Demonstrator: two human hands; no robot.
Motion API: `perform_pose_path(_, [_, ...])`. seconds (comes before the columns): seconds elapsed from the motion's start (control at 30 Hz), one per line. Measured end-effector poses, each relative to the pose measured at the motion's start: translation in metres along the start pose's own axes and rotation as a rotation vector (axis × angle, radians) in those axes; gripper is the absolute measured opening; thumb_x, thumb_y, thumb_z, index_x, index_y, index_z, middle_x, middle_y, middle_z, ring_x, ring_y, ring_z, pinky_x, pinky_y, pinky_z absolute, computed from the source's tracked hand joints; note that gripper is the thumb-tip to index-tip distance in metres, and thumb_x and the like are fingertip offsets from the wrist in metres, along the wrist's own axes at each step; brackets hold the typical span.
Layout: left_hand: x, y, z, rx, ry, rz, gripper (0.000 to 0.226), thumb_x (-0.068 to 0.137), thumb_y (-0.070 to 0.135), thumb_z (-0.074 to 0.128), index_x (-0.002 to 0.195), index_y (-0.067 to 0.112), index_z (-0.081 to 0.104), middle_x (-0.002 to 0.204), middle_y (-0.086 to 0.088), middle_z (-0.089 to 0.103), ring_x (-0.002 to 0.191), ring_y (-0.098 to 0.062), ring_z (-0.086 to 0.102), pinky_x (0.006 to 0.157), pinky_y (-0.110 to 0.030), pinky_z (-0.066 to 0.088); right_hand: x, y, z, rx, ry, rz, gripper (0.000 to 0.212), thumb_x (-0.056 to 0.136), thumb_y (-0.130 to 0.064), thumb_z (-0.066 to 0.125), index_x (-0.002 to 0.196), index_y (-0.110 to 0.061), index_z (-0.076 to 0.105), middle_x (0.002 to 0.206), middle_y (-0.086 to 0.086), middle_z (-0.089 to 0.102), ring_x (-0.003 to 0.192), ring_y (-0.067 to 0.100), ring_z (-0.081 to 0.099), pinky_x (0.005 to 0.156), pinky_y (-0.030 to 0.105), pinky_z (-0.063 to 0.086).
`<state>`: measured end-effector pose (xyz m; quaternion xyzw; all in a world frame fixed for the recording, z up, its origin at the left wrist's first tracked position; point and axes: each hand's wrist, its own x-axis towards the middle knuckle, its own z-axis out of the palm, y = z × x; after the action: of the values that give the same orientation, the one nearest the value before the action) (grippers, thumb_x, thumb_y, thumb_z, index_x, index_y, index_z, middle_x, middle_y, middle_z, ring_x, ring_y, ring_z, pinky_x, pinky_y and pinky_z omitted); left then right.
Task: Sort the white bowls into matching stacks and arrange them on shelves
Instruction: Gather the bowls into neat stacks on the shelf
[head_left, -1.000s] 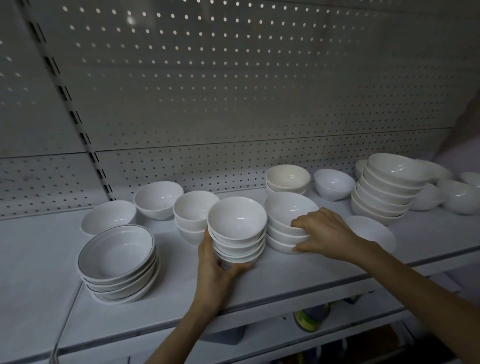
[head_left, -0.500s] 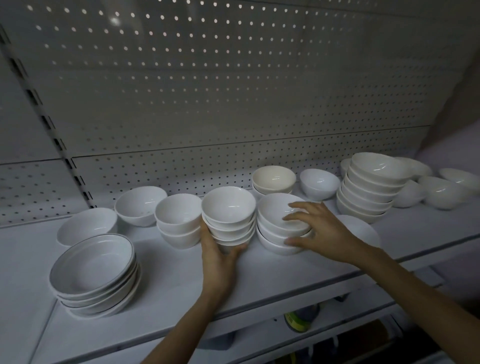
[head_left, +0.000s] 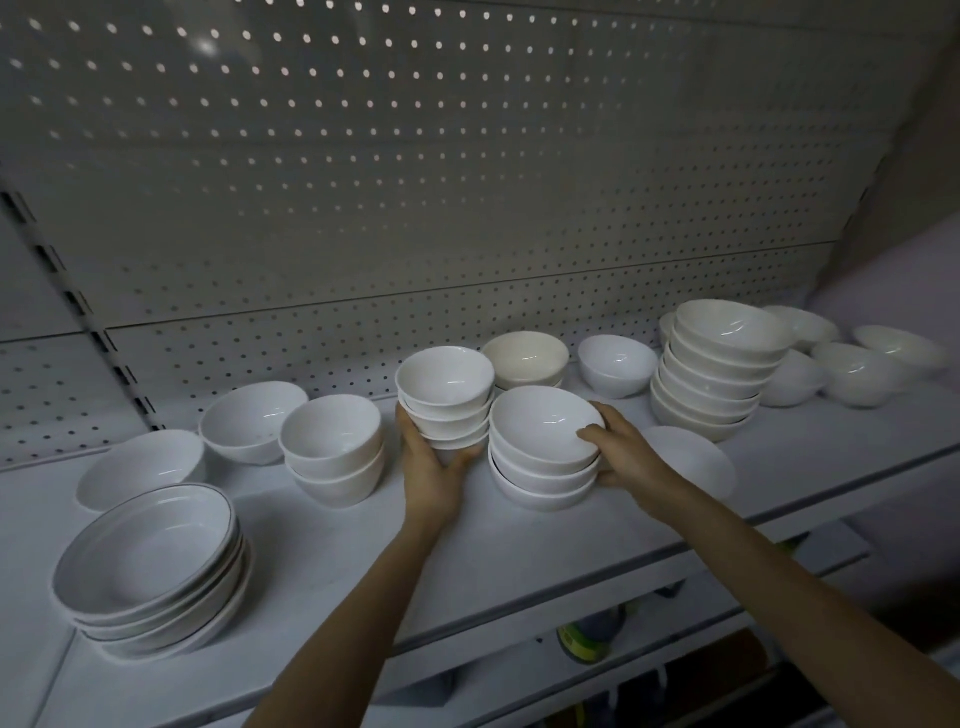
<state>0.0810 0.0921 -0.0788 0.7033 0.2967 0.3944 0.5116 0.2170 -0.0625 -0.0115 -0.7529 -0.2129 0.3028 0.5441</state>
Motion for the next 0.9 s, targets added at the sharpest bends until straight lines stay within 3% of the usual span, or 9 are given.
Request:
perform_pose_path(0.07, [0.007, 0.001, 0.001, 0.025, -0.036, -0.031, 0.112, 0.070, 0.028, 0.077, 0.148, 0.023, -0.003, 0.151, -0.003, 0.029, 0.132, -0.019, 0.037, 0.110, -0.041, 0.033, 0.000, 0.002, 0.001, 0.019, -0.002, 0.009, 0.032, 0.094, -0.014, 0.043, 0.125, -0.024, 0.044, 0.124, 0.006, 0.051, 0.114, 0.027, 0.051, 0.096, 0.048, 0.047])
perform_pose_path(0.17, [0.010, -0.001, 0.005, 0.067, -0.069, -0.188, 0.117, 0.079, 0.023, 0.074, 0.146, 0.010, -0.021, 0.158, -0.010, 0.009, 0.144, -0.026, 0.018, 0.117, -0.045, 0.019, 0.001, 0.006, 0.005, 0.074, 0.011, -0.012, 0.028, 0.094, -0.016, 0.044, 0.120, -0.027, 0.043, 0.124, 0.005, 0.051, 0.114, 0.025, 0.050, 0.102, 0.048, 0.042])
perform_pose_path(0.27, [-0.019, 0.010, 0.010, -0.045, -0.046, -0.320, 0.088, 0.094, 0.031, 0.054, 0.148, 0.003, -0.010, 0.159, -0.013, 0.002, 0.146, -0.026, 0.011, 0.119, -0.044, 0.014, 0.002, 0.011, 0.010, 0.123, 0.028, -0.034, 0.026, 0.096, -0.018, 0.042, 0.120, -0.028, 0.041, 0.118, 0.000, 0.051, 0.113, 0.022, 0.048, 0.104, 0.044, 0.039])
perform_pose_path(0.37, [-0.063, 0.030, 0.017, -0.131, -0.098, -0.239, 0.064, 0.100, 0.035, 0.035, 0.150, 0.020, -0.002, 0.155, 0.009, 0.009, 0.144, -0.011, 0.013, 0.114, -0.022, 0.013, 0.001, 0.013, 0.010, 0.117, 0.021, -0.051, 0.033, 0.096, -0.018, 0.040, 0.129, -0.024, 0.040, 0.121, 0.000, 0.050, 0.113, 0.021, 0.048, 0.104, 0.042, 0.038])
perform_pose_path(0.43, [-0.080, 0.041, 0.021, -0.176, -0.190, -0.122, 0.060, 0.096, 0.042, 0.037, 0.145, 0.036, 0.004, 0.145, 0.032, 0.007, 0.136, 0.012, 0.016, 0.105, -0.005, 0.014, 0.000, 0.013, 0.010, 0.094, 0.013, -0.060, 0.038, 0.096, -0.018, 0.040, 0.133, -0.022, 0.039, 0.124, 0.002, 0.050, 0.115, 0.023, 0.048, 0.105, 0.046, 0.039])
perform_pose_path(0.5, [-0.081, 0.043, 0.020, -0.211, -0.250, -0.061, 0.062, 0.092, 0.049, 0.050, 0.139, 0.047, 0.010, 0.140, 0.043, 0.016, 0.128, 0.023, 0.023, 0.104, -0.001, 0.021, -0.003, 0.015, 0.012, 0.072, -0.006, -0.073, 0.038, 0.096, -0.018, 0.039, 0.133, -0.023, 0.039, 0.124, 0.001, 0.051, 0.117, 0.024, 0.049, 0.103, 0.048, 0.040])
perform_pose_path(0.63, [-0.079, 0.039, 0.009, -0.153, -0.232, -0.019, 0.087, 0.075, 0.055, 0.065, 0.143, 0.042, 0.012, 0.145, 0.033, 0.022, 0.133, 0.014, 0.025, 0.108, -0.008, 0.025, -0.011, 0.016, 0.025, 0.117, -0.055, -0.098, 0.029, 0.097, -0.022, 0.042, 0.125, -0.028, 0.040, 0.122, -0.002, 0.053, 0.115, 0.021, 0.051, 0.102, 0.049, 0.041])
perform_pose_path(0.77, [-0.073, 0.038, -0.006, -0.082, -0.182, 0.003, 0.093, 0.075, 0.047, 0.073, 0.145, 0.031, 0.014, 0.143, 0.028, 0.026, 0.126, 0.022, 0.026, 0.102, -0.001, 0.026, -0.020, 0.014, 0.040, 0.105, -0.131, -0.135, 0.030, 0.095, -0.039, 0.044, 0.124, -0.032, 0.037, 0.112, -0.017, 0.052, 0.109, 0.011, 0.053, 0.102, 0.043, 0.043])
perform_pose_path(0.9, [-0.071, 0.038, -0.019, -0.048, -0.154, 0.018, 0.095, 0.069, 0.054, 0.074, 0.145, 0.029, 0.022, 0.145, 0.019, 0.036, 0.129, 0.008, 0.036, 0.108, -0.018, 0.035, -0.029, 0.017, 0.042, 0.044, -0.244, -0.208, 0.048, 0.087, -0.040, 0.059, 0.125, -0.032, 0.031, 0.123, -0.013, 0.048, 0.110, 0.004, 0.050, 0.094, 0.026, 0.047])
